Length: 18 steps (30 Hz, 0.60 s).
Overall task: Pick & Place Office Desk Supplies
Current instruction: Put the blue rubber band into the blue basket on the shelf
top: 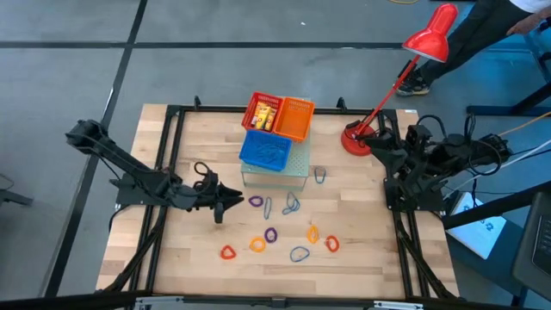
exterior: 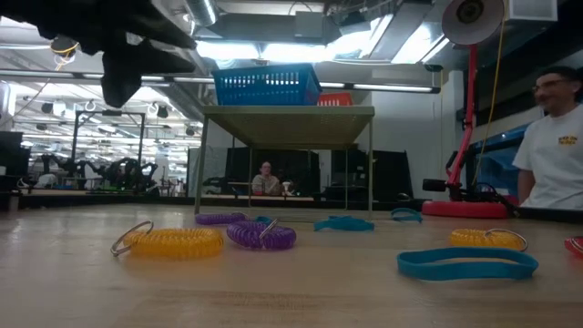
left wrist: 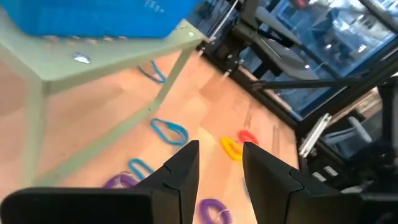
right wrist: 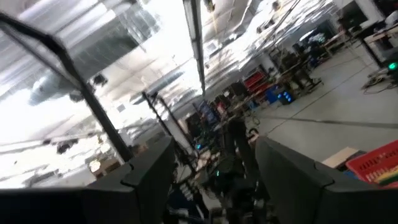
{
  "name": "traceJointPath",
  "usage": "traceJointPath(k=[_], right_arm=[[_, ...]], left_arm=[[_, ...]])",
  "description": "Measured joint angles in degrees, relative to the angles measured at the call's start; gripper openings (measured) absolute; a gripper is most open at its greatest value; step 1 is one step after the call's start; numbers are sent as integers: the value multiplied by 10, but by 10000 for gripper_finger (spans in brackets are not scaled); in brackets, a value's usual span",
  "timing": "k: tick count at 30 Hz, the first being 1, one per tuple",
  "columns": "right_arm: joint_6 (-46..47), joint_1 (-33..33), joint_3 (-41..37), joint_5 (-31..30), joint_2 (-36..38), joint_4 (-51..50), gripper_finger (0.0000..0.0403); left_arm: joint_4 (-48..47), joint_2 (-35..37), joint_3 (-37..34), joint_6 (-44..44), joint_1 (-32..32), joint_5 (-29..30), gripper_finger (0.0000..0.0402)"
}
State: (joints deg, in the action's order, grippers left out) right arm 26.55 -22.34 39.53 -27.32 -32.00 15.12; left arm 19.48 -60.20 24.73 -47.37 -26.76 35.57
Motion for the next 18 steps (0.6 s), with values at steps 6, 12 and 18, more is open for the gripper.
traceJointPath(k=[6, 12, 18], right_arm=[[21, 1, 0, -60, -16, 31, 231], [124, 1, 0, -101, -27, -183, 231], [335, 9, 0, -107, -53, -527, 231]], left_arm=[[71, -10, 1, 30, -2, 39, 118], [62, 3, 1, 26, -2, 61, 118], [61, 3, 1, 5, -2, 60, 118]])
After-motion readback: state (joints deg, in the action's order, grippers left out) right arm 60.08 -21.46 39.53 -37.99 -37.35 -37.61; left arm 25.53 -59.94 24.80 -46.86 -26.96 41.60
